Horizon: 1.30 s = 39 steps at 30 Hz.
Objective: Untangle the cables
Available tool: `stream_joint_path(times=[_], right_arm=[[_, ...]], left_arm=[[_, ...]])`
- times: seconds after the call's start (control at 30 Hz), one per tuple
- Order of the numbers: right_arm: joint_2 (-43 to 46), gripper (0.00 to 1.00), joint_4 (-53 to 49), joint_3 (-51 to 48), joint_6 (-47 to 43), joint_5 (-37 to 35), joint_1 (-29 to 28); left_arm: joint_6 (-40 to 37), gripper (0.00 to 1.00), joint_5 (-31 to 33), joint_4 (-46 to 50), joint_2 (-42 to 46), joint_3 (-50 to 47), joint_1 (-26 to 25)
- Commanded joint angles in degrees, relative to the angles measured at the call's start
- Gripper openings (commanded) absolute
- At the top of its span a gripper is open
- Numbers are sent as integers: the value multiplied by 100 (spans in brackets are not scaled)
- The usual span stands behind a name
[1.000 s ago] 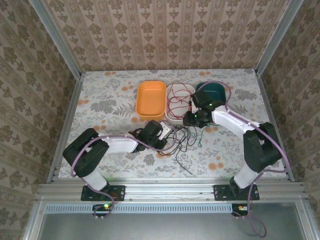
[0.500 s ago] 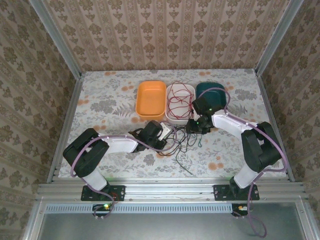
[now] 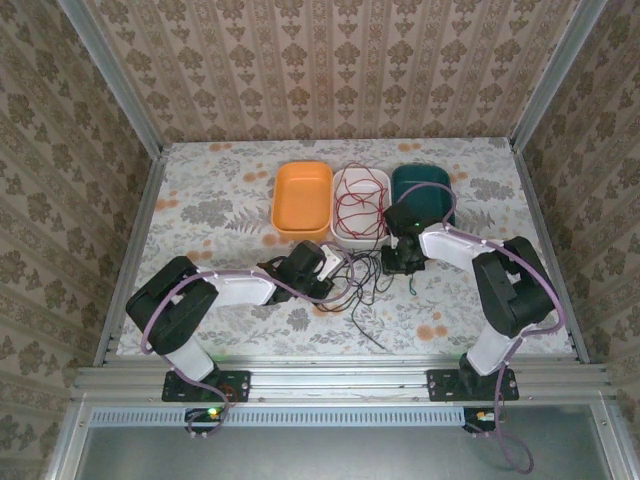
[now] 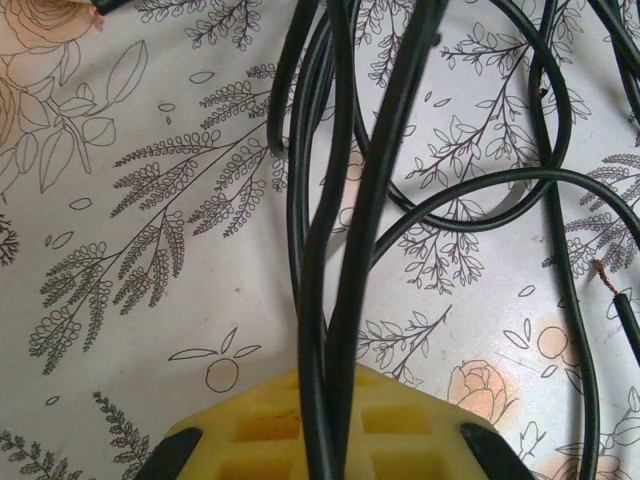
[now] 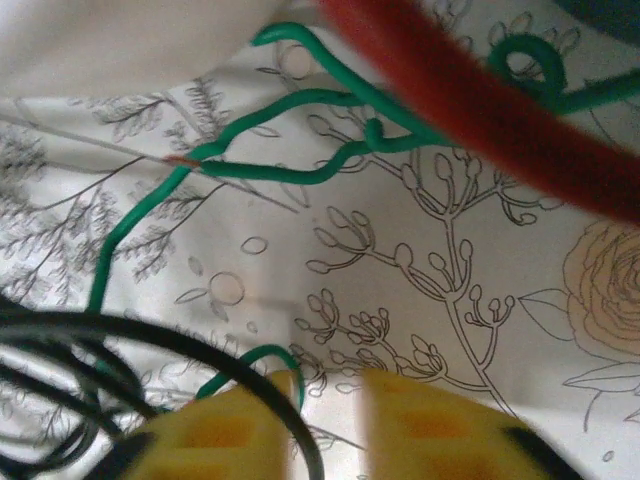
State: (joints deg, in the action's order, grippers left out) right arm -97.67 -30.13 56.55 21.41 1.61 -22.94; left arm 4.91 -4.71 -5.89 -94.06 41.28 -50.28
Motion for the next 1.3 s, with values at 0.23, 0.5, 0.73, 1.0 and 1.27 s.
stream_joint_path(times=[0.23,0.5,0.73,1.0,1.27], right_arm=[[1844,2,266,-393,32,-792,22],[3899,2,476,-86,-190,-2115,22],[4186,2,840,972,-951,-3153,-13],[4159,2,2037,1577,-1812,-3981,2],[4098,2,2212,1964,-1989,-3597,16]], left_arm=[[-192,1,-131,202,-184,94,-51],[-202,0,-240,139,-424,126,-48],[-171,0,-231,120,-490,85,-52],[-72,0,-132,78,-465,-84,-57],[-57,27,-38,149,-385,-155,-60]])
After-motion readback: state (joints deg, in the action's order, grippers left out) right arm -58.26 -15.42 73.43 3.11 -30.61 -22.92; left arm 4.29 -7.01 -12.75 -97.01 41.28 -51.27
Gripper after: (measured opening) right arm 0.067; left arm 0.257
